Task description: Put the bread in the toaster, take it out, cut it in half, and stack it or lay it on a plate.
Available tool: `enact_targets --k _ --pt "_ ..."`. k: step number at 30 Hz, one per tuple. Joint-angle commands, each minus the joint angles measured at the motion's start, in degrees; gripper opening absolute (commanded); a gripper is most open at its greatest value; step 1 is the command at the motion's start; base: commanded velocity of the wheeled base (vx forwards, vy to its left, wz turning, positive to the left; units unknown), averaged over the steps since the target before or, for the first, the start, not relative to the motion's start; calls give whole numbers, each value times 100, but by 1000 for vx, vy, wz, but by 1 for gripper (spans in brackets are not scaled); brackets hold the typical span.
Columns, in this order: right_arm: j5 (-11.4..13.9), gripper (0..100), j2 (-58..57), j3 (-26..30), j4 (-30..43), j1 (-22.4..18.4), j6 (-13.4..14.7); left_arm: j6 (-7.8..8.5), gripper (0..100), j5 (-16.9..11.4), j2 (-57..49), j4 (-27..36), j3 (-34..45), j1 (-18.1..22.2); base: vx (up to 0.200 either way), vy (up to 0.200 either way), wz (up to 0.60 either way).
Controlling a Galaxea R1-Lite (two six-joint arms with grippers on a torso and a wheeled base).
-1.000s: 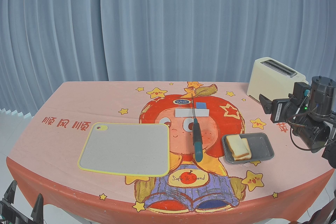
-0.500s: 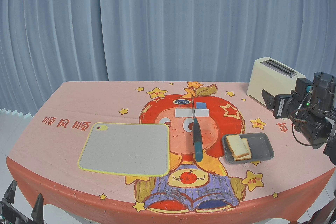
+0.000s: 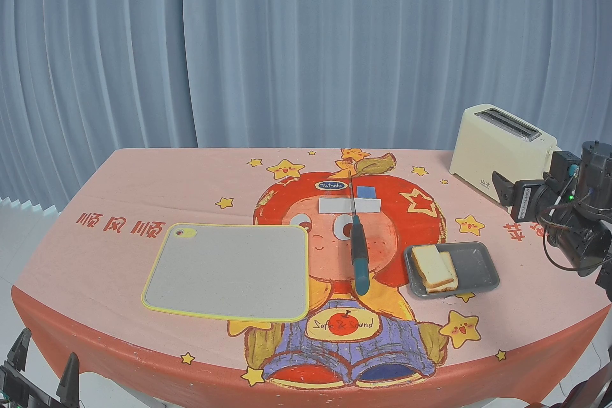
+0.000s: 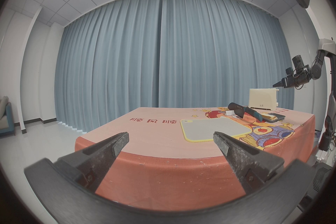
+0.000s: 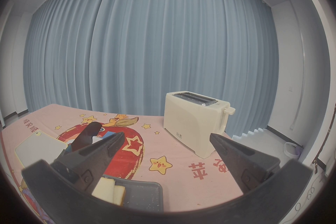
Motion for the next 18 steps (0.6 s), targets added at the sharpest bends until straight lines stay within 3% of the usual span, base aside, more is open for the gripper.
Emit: enact_targets --k 1,8,18 --pt "6 100 -183 70 -2 -118 2 -2 100 0 -93 0 101 2 0 0 0" --pt "15 100 -429 281 -2 -346 2 -2 100 0 -93 0 101 2 0 0 0" --pt "270 100 -1070 650 6 -759 -121 -2 100 0 -93 0 101 2 0 0 0"
